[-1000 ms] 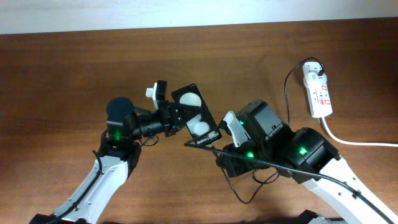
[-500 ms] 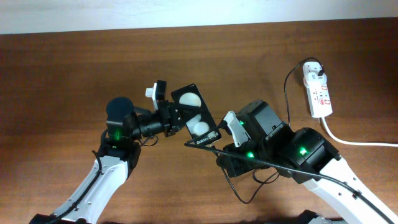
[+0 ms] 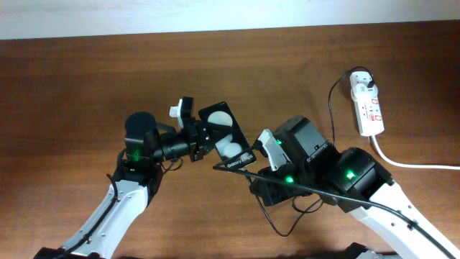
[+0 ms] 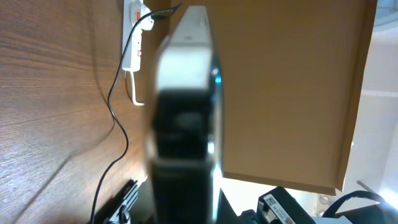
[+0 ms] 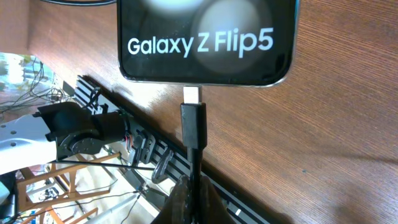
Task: Plug charger to phone and switch on socket
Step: 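Push the USB-C plug into the phone port with the right gripper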
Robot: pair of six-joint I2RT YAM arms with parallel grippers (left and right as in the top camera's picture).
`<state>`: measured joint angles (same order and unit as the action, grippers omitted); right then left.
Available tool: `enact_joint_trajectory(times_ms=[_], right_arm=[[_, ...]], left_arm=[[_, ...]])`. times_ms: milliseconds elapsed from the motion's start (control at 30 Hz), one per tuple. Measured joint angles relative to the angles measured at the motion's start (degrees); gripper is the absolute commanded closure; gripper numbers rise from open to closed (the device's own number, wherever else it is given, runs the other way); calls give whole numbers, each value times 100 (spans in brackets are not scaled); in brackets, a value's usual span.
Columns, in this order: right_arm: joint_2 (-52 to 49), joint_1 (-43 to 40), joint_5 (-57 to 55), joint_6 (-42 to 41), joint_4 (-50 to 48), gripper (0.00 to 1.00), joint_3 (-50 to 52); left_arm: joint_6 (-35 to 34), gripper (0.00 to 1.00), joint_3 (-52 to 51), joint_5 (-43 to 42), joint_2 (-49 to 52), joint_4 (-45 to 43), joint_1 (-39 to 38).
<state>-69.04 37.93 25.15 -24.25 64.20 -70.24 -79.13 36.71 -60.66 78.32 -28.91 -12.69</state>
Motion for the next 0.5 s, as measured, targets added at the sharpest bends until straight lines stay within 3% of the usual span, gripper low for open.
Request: enact_joint_trajectory(times_ms=[500], right_arm=[[0, 0, 42, 2, -107, 96, 0]], left_arm=[[-195, 100, 0, 17, 0, -2, 22]])
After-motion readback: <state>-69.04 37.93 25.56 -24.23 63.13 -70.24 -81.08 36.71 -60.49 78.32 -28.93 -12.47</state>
